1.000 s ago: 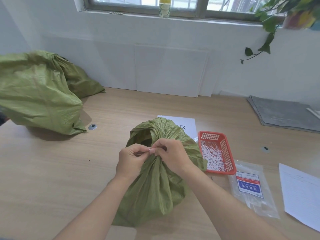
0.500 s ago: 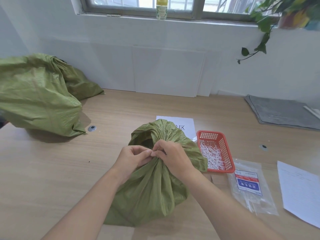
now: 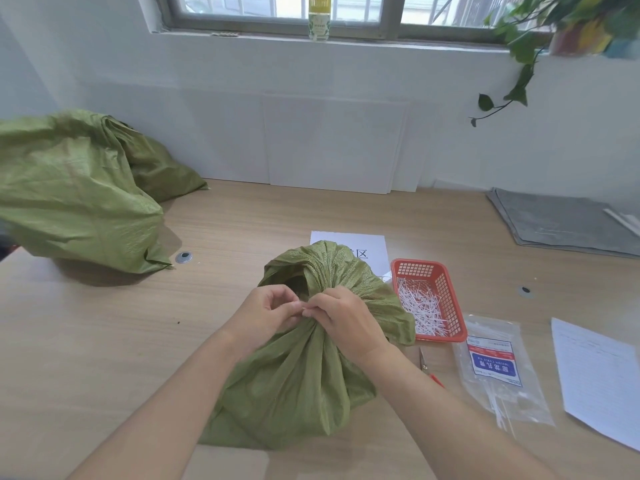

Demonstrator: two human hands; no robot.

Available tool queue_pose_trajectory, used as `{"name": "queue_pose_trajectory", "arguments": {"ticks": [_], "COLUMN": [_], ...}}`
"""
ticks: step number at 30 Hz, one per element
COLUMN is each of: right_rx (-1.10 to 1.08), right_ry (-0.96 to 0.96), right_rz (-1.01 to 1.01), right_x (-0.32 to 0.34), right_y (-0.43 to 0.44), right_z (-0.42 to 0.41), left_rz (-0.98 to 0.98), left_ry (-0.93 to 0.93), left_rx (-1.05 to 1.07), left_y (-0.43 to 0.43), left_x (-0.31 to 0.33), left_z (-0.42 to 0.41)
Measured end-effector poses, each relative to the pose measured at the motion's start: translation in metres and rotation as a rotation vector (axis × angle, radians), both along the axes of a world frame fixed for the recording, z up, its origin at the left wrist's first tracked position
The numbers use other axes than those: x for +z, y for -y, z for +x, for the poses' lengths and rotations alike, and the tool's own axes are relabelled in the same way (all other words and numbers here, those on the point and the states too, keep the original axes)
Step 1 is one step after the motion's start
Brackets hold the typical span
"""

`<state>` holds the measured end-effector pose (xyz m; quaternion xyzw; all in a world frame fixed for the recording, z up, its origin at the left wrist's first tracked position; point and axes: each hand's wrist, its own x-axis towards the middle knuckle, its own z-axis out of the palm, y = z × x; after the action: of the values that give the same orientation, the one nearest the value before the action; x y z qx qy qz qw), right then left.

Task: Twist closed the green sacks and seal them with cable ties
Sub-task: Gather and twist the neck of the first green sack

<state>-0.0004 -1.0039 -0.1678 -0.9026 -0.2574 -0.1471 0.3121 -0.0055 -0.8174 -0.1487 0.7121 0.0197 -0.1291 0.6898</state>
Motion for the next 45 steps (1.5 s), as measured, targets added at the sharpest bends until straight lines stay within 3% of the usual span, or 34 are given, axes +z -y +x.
{"name": "queue_pose_trajectory", "arguments": {"ticks": [5, 15, 18, 25, 32, 38, 45], "right_rx": [0.015, -0.004, 0.005, 0.049, 0.062, 0.025, -0.004], "right_ry": [0.036, 0.154, 0.169, 0.243, 0.294, 0.311, 0.333], "right_rz": [-0.011, -0.022, -0.014, -0.117, -0.106, -0.116, -0.053], "right_x": [0.002, -0.001, -0.002, -0.013, -0.006, -0.015, -0.005], "right_y": [-0.002, 0.002, 0.003, 0.011, 0.017, 0.017, 0.012], "right_z": [-0.001, -0.001, 0.001, -0.005, -0.008, -0.005, -0.007], "left_rz": [0.085, 0.629, 0.634, 0.615, 0.275, 0.337, 0.627], "left_ry": [0.073, 0.393, 0.463, 0.304, 0.154, 0.168, 0.353], "left_rx": [0.029, -0.180, -0.206, -0.247, -0.207, -0.248, -0.215], "left_y": [0.007, 0.000, 0.002, 0.001, -0.010, 0.004, 0.011], "left_x": [0.000, 0.004, 0.007, 0.005, 0.012, 0.014, 0.020], "left_z": [-0.001, 0.006, 0.004, -0.001, -0.004, -0.004, -0.004]}}
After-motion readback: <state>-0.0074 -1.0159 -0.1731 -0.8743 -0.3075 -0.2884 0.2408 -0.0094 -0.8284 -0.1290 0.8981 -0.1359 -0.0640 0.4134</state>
